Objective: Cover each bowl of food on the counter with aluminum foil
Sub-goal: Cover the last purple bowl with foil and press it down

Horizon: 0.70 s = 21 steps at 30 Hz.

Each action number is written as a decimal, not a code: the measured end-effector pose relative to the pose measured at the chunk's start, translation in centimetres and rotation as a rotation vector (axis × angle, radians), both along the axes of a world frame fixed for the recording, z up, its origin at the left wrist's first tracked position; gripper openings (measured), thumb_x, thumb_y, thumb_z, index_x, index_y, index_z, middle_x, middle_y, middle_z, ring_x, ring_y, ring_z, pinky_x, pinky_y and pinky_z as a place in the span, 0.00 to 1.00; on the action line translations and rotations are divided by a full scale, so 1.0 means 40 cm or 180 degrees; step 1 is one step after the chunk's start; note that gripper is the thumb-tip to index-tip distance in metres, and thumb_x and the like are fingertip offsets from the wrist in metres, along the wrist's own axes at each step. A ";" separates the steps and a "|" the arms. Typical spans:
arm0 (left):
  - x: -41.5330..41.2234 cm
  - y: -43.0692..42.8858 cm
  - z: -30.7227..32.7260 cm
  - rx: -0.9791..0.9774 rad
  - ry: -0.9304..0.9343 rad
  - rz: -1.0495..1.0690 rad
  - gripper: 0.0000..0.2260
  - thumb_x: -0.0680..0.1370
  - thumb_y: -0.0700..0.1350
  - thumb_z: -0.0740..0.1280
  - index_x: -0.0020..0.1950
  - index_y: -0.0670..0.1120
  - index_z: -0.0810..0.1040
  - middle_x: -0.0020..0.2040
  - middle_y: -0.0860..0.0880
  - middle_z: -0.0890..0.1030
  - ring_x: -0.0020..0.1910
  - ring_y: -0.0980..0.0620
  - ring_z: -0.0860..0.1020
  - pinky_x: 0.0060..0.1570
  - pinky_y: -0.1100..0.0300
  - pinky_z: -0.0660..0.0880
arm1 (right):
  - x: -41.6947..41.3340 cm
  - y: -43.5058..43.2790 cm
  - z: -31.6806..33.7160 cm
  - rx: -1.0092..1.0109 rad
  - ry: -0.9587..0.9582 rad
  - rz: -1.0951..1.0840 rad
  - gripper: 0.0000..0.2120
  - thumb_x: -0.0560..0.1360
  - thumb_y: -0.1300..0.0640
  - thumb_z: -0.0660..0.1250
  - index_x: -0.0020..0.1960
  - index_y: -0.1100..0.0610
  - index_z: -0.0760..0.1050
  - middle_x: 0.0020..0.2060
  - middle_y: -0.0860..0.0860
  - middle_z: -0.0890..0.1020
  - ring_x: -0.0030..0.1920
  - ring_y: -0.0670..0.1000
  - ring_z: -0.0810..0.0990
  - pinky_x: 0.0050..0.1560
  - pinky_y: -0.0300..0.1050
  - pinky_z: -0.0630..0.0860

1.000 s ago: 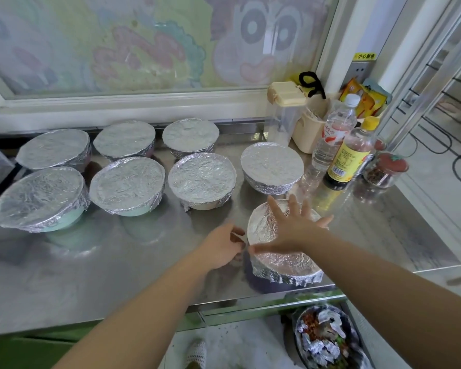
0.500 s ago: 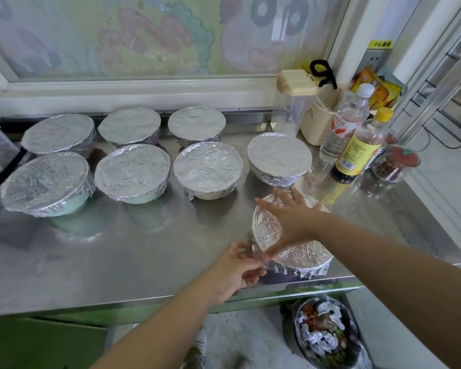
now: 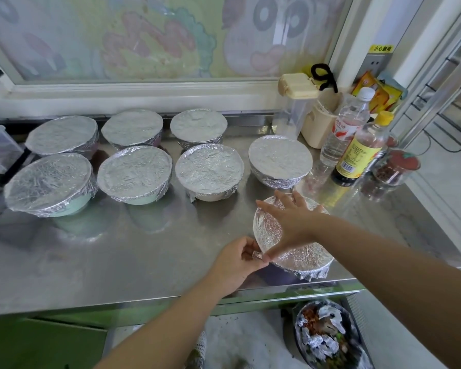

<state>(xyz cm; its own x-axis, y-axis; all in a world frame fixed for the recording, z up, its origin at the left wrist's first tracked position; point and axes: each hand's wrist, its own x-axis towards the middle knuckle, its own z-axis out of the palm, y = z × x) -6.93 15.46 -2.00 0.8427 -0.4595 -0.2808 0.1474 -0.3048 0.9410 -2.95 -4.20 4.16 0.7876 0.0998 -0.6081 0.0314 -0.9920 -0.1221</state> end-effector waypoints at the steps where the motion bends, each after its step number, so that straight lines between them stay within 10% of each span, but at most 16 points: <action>1: 0.007 0.002 0.001 0.0069 -0.0075 -0.0013 0.09 0.73 0.45 0.77 0.48 0.47 0.80 0.42 0.50 0.83 0.39 0.56 0.78 0.44 0.58 0.76 | -0.001 0.000 0.000 -0.0001 -0.0005 -0.0002 0.67 0.51 0.21 0.73 0.75 0.28 0.31 0.79 0.45 0.30 0.76 0.65 0.25 0.66 0.87 0.46; 8: 0.047 0.015 0.020 0.0461 -0.0383 -0.0242 0.06 0.73 0.43 0.76 0.41 0.50 0.80 0.36 0.52 0.81 0.34 0.62 0.75 0.38 0.67 0.70 | -0.001 -0.002 -0.011 0.0062 -0.0044 -0.0020 0.67 0.51 0.20 0.73 0.75 0.28 0.32 0.79 0.45 0.31 0.75 0.65 0.24 0.66 0.86 0.45; 21: 0.027 -0.001 0.037 -0.0234 0.1456 0.0409 0.07 0.75 0.37 0.74 0.49 0.40 0.78 0.40 0.44 0.86 0.43 0.51 0.85 0.39 0.64 0.78 | -0.005 0.003 -0.014 -0.0016 -0.0116 0.0002 0.67 0.53 0.21 0.73 0.76 0.30 0.31 0.80 0.47 0.31 0.76 0.65 0.25 0.68 0.85 0.48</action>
